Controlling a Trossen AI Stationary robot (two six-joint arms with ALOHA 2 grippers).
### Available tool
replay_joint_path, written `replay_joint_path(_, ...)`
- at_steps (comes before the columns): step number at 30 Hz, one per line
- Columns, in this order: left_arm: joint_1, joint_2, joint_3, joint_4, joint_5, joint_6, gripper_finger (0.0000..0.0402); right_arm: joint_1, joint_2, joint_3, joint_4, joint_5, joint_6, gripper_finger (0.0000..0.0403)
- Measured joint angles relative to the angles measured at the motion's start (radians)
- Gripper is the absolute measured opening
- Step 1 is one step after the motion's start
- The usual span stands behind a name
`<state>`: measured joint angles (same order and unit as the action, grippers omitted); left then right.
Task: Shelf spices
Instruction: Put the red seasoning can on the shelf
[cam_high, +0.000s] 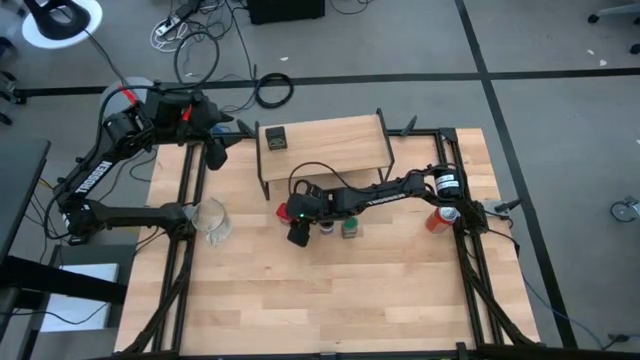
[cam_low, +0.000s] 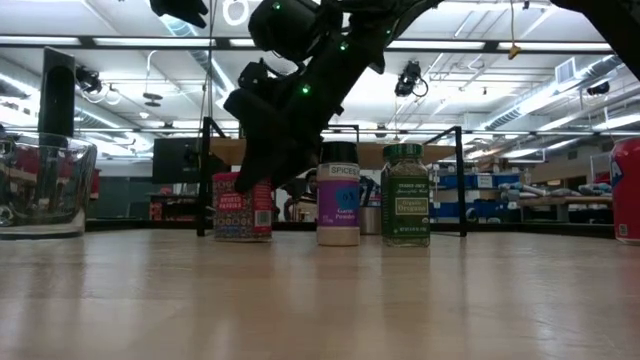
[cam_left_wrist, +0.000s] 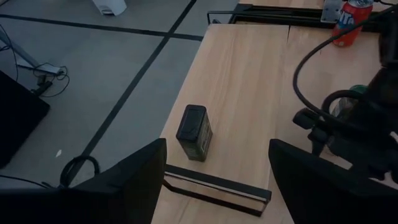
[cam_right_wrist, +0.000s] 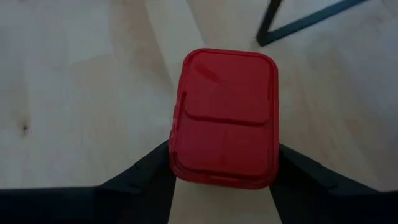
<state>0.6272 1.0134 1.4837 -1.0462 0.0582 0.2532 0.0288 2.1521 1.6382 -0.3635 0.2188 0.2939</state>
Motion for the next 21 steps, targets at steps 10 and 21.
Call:
replay_joint_path(10,0.000,0.000,0.000,0.000,0.000,0.000,0.0286,0.043,-0.046,0.000,0.021,-0.006,-0.061,0.0212)
replay_joint_path(21,0.000,0.000,0.000,0.000,0.000,-0.004,0.0286,0.034,-0.270,0.000,-0.007,0.010,-0.247,0.0212)
